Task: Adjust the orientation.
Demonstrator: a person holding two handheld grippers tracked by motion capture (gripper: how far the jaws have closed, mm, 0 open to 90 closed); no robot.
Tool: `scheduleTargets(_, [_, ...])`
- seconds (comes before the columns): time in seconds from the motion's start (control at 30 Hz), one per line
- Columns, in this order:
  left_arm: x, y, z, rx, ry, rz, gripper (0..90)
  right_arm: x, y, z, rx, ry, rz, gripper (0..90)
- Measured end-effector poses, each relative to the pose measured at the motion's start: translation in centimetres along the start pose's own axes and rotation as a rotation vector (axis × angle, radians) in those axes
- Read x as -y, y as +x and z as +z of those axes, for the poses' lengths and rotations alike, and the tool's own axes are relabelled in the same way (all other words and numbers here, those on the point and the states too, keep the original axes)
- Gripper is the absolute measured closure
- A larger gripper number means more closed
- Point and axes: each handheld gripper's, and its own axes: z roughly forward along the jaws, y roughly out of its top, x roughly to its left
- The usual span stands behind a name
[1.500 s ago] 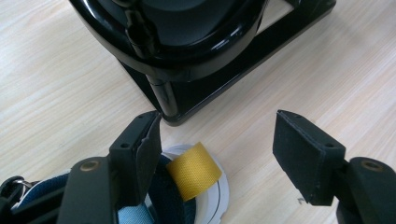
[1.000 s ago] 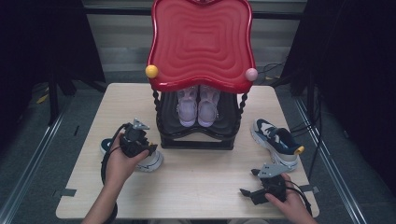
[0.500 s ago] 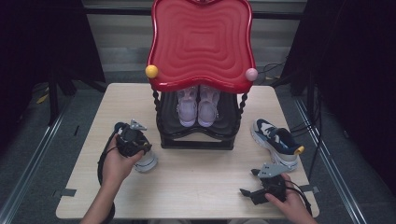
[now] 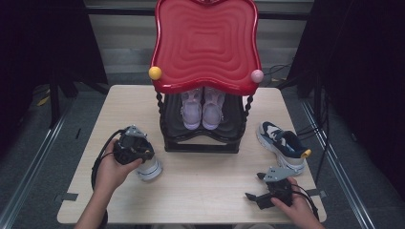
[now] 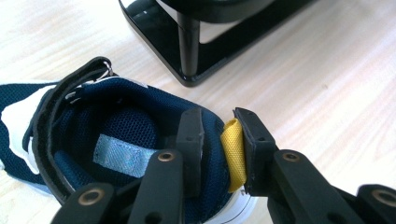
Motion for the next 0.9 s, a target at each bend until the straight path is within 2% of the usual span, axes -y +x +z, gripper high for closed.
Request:
scheduleTargets(0.13, [0.4, 0.0, -0.3, 0.004, 0.037, 0.035, 72.5, 0.0, 0.0, 0.0, 0.0, 0.0, 0.0, 12.3])
scheduleTargets(0.23, [0.9, 0.1, -0.5, 0.011, 0.038, 0.026, 71.7, 0.0, 0.0, 0.0, -0.001, 0.0, 0.001, 12.3])
scheduleTargets(0.33, [1.1, 0.1, -0.6, 0.013, 0.044, 0.038, 70.1, 0.0, 0.0, 0.0, -0.001, 0.0, 0.001, 12.2])
scheduleTargets(0.43, [0.8, 0.1, -0.7, 0.016, 0.057, 0.041, 62.3, 0.0, 0.0, 0.0, -0.003, -0.001, 0.002, 12.2])
scheduleTargets(0.47, [0.7, 0.2, -0.7, 0.015, 0.064, 0.044, 56.6, 0.0, 0.0, 0.0, -0.003, -0.001, 0.002, 12.2])
scheduleTargets(0.63, [0.1, 0.2, -0.7, 0.01, 0.118, 0.053, 51.2, 0.0, 0.0, 0.0, -0.003, -0.001, 0.002, 12.2])
scheduleTargets(0.67, [-0.1, 0.3, -0.7, 0.006, 0.134, 0.069, 50.9, 0.0, 0.0, 0.0, -0.003, -0.001, 0.002, 12.2])
scheduleTargets(0.9, [-0.9, 0.0, -0.4, 0.002, 0.241, 0.098, 50.8, 0.0, 0.0, 0.1, -0.004, -0.001, 0.002, 12.2])
